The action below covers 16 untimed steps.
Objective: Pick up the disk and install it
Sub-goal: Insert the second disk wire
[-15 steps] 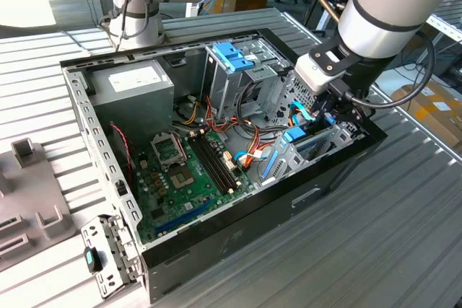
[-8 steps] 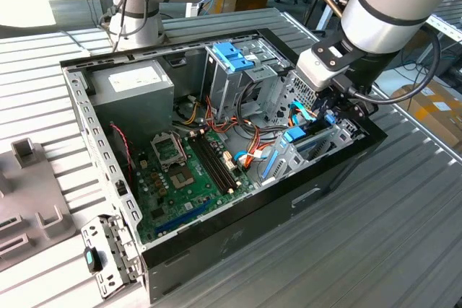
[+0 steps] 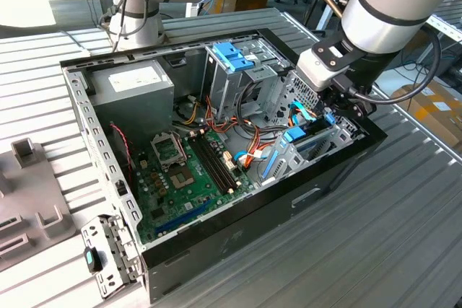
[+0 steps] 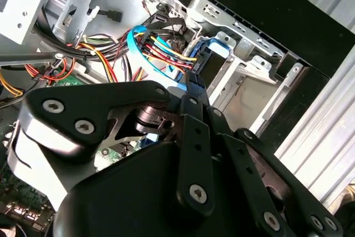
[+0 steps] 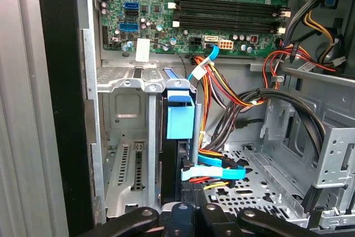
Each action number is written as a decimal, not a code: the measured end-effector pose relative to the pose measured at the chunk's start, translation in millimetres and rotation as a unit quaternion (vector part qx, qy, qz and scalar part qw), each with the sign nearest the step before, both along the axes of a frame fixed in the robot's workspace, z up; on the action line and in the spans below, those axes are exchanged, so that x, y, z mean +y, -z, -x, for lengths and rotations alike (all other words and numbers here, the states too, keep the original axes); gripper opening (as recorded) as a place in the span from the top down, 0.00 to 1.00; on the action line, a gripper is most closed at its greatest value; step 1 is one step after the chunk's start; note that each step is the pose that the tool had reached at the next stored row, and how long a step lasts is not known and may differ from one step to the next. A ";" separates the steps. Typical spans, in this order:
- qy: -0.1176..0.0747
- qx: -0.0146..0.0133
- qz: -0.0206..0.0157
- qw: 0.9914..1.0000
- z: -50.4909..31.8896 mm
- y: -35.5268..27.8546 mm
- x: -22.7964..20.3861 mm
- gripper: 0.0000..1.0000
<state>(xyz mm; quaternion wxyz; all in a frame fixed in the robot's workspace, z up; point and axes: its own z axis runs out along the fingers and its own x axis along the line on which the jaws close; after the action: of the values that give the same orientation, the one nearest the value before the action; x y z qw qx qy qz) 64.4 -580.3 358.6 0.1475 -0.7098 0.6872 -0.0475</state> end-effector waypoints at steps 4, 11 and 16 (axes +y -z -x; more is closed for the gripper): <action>0.000 0.033 0.000 0.999 0.1 1.1 0.0 0.89; 0.000 0.091 0.000 0.996 -0.1 2.4 0.0 0.89; 0.000 0.144 0.000 0.990 -0.3 3.5 0.0 0.89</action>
<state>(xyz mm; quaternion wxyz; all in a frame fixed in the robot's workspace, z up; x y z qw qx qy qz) 64.8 -580.3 355.0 0.0473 -0.7092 0.7013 0.0549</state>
